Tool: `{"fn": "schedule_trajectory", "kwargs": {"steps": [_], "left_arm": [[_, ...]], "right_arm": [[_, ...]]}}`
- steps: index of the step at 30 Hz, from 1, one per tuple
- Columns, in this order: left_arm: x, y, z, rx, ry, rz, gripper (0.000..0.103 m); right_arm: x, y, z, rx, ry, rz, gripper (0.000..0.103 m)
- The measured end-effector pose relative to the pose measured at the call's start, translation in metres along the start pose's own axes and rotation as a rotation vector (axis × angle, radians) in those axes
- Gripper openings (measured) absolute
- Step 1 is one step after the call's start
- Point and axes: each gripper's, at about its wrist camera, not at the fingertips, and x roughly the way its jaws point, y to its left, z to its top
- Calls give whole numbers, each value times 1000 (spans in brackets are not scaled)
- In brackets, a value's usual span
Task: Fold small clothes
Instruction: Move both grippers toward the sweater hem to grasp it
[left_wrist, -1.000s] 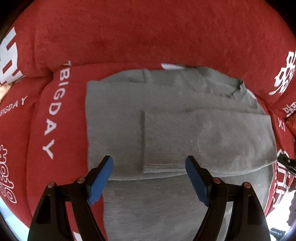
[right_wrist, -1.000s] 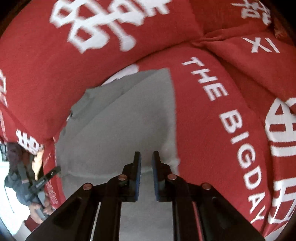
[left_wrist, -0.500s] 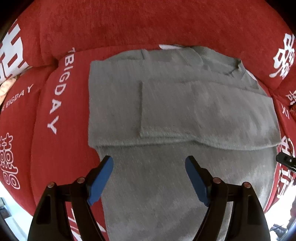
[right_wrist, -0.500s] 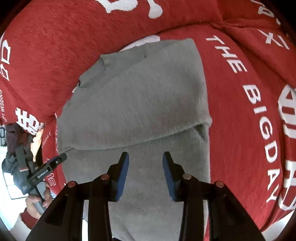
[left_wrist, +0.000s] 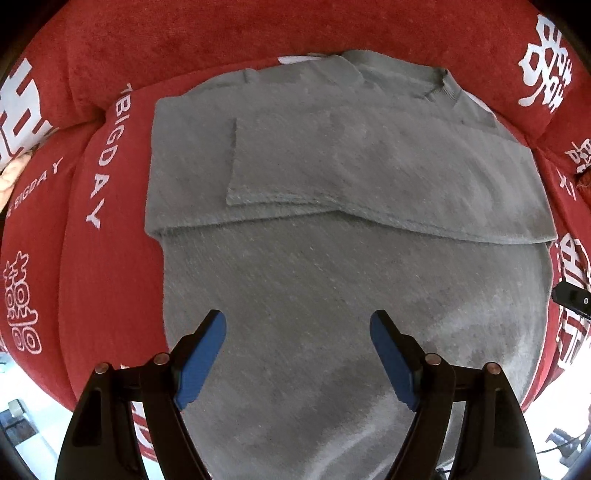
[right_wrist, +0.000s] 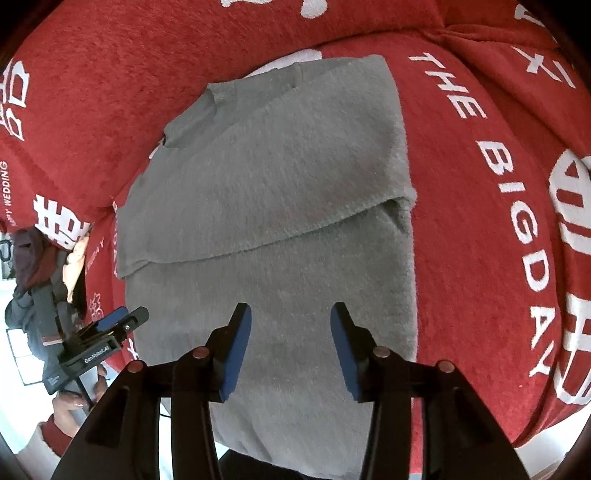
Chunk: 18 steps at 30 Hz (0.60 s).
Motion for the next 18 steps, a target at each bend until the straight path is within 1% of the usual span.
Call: {"fn": "schedule_trajectory", "kwargs": {"steps": [5,6,9,11,14,18], "left_arm": [[-3,-14,-6,-47,12,10,81],[-2,-22,-6,-56,15,13,81],[-3,-35,-17,-79,26,15,81],[-3,-41,-24,-88,39,21,81],[-3,-48,-36,-107,52,13,81],[-2,-54,-51,-104,74,16,81]], "right_arm": [[-5,-7,-1,-29,29,9,49],[-7,-8,-1,-35,33,12,50],[-8,-11,-3,-59,43,24,50],[-9,-12,-6,-81,39,33,50],[-12,-12,-12,-118,10,44,51],[-10,-13,-21,-121,16,61,52]]}}
